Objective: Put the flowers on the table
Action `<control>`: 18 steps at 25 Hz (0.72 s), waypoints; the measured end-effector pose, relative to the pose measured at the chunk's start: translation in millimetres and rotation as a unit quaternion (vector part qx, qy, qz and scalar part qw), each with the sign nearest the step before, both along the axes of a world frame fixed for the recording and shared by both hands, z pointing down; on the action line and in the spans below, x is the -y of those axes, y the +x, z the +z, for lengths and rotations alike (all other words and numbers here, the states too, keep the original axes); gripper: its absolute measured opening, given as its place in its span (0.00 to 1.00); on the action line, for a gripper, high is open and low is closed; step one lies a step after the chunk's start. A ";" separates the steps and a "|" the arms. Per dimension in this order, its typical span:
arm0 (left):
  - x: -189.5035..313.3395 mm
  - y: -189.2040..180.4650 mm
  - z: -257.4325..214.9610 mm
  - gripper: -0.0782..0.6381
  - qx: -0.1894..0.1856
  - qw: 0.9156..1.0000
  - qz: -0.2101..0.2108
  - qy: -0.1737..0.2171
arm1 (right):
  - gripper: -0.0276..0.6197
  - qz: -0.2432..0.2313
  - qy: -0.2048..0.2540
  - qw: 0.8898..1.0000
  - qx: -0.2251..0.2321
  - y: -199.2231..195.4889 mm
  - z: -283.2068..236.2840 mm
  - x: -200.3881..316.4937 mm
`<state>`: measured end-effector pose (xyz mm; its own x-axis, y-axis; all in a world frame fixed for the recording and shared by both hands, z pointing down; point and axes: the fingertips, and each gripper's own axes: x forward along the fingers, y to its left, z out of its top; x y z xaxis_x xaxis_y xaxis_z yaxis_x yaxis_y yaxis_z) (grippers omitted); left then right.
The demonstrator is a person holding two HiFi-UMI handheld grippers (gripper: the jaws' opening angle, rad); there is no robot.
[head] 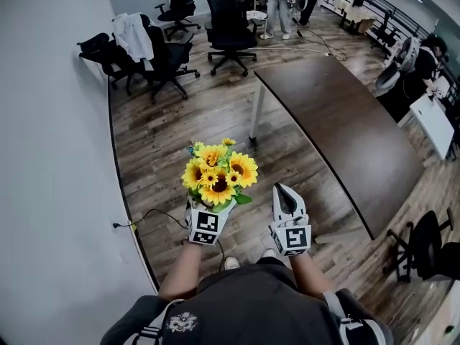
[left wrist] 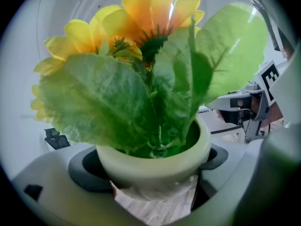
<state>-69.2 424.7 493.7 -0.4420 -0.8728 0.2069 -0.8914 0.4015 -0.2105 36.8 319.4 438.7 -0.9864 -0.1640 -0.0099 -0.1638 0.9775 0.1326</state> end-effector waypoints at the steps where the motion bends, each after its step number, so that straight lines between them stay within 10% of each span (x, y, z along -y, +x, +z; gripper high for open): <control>1: -1.1 -0.2 3.2 0.87 -0.002 1.000 0.001 0.000 | 0.08 0.001 -0.001 1.000 -0.001 0.3 2.3 -0.7; 18: 92.4 -51.7 -6.7 0.87 0.034 0.999 0.024 -0.017 | 0.08 0.038 -0.014 0.999 0.009 -42.8 24.1 96.8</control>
